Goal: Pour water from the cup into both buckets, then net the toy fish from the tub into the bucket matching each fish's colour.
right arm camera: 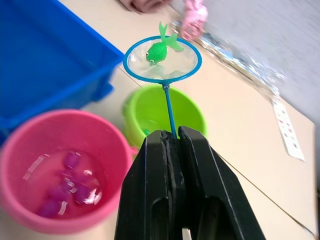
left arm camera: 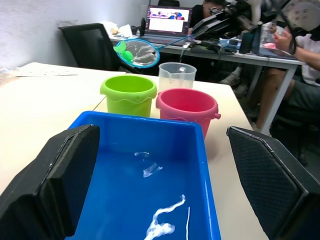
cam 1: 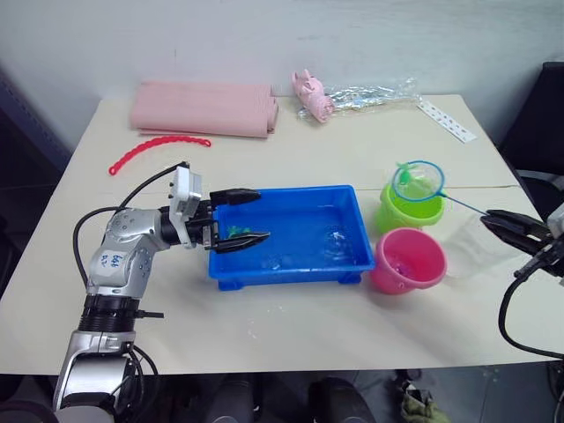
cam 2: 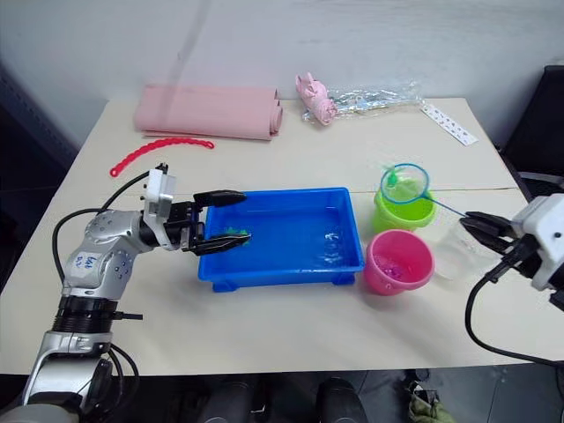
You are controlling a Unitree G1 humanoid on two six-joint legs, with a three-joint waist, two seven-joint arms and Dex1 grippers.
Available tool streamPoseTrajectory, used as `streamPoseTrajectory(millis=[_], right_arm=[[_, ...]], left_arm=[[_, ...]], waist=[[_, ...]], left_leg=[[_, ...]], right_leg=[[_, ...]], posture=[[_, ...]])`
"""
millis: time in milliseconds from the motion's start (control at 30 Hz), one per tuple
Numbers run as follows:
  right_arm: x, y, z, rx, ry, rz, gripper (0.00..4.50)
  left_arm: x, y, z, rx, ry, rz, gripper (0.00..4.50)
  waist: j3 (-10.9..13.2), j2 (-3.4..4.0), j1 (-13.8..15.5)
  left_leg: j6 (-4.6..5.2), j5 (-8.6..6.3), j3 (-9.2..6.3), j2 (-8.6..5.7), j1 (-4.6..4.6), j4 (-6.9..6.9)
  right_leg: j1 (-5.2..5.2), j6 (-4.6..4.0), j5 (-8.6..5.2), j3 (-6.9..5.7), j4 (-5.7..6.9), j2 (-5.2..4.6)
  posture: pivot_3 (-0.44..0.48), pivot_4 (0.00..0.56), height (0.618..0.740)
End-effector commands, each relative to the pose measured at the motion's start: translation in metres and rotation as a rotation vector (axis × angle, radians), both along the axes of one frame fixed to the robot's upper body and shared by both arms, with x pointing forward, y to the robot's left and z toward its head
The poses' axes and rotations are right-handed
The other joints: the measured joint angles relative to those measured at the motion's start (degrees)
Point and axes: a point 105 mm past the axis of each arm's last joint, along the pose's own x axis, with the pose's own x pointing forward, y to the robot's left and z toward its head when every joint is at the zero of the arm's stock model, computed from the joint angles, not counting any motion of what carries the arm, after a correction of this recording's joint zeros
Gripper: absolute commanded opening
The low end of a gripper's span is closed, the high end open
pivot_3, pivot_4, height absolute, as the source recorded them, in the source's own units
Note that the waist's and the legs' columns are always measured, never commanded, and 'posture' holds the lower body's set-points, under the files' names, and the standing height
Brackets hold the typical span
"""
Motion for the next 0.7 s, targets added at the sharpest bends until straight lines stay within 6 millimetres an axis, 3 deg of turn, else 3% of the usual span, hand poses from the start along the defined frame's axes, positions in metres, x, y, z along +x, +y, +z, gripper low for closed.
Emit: streamPoseTrajectory(millis=[33, 200, 433, 533, 700], right_arm=[[-0.001, -0.020, 0.002, -0.179, -0.034, -0.068, 0.00], [0.006, -0.026, 0.013, -0.405, -0.178, -0.130, 0.00], [0.011, -0.019, 0.002, -0.726, -0.224, -0.027, 0.00], [0.016, -0.023, 0.009, -0.754, -0.289, -0.065, 0.00], [0.019, -0.024, 0.003, -0.899, -0.341, -0.022, 0.00]], left_arm=[[-0.001, -0.003, 0.004, 0.001, -0.025, -0.020, 4.45], [-0.004, -0.002, 0.000, 0.011, -0.015, -0.034, 4.45], [-0.002, -0.005, -0.002, 0.032, -0.026, -0.065, 4.45], [-0.001, -0.005, -0.001, 0.027, -0.045, -0.065, 4.45], [-0.005, -0.002, -0.010, 0.027, -0.057, -0.058, 4.45]], waist=[[0.0, 0.00, 0.1], [0.0, 0.00, -0.2], [0.0, 0.00, 0.0], [0.0, 0.00, 0.0], [0.0, 0.00, -0.1]], left_leg=[[0.00, 0.00, 0.00, 0.00, -0.01, 0.00], [0.00, 0.00, 0.02, 0.00, 0.00, 0.01], [-0.02, 0.01, 0.02, 0.00, 0.00, 0.02], [-0.01, 0.02, 0.03, -0.01, 0.00, 0.03], [-0.01, 0.02, 0.03, 0.00, 0.00, 0.02]], right_leg=[[0.00, 0.00, 0.00, 0.00, 0.00, 0.00], [-0.01, 0.00, 0.00, 0.02, 0.00, 0.00], [-0.01, 0.00, 0.00, 0.02, -0.01, 0.00], [0.00, 0.00, 0.00, 0.02, -0.01, -0.01], [0.00, 0.00, 0.00, 0.01, -0.01, -0.01]], posture=[[0.000, 0.150, 0.740], [0.000, 0.150, 0.740], [0.000, 0.150, 0.740], [0.000, 0.150, 0.740], [0.000, 0.150, 0.740]])
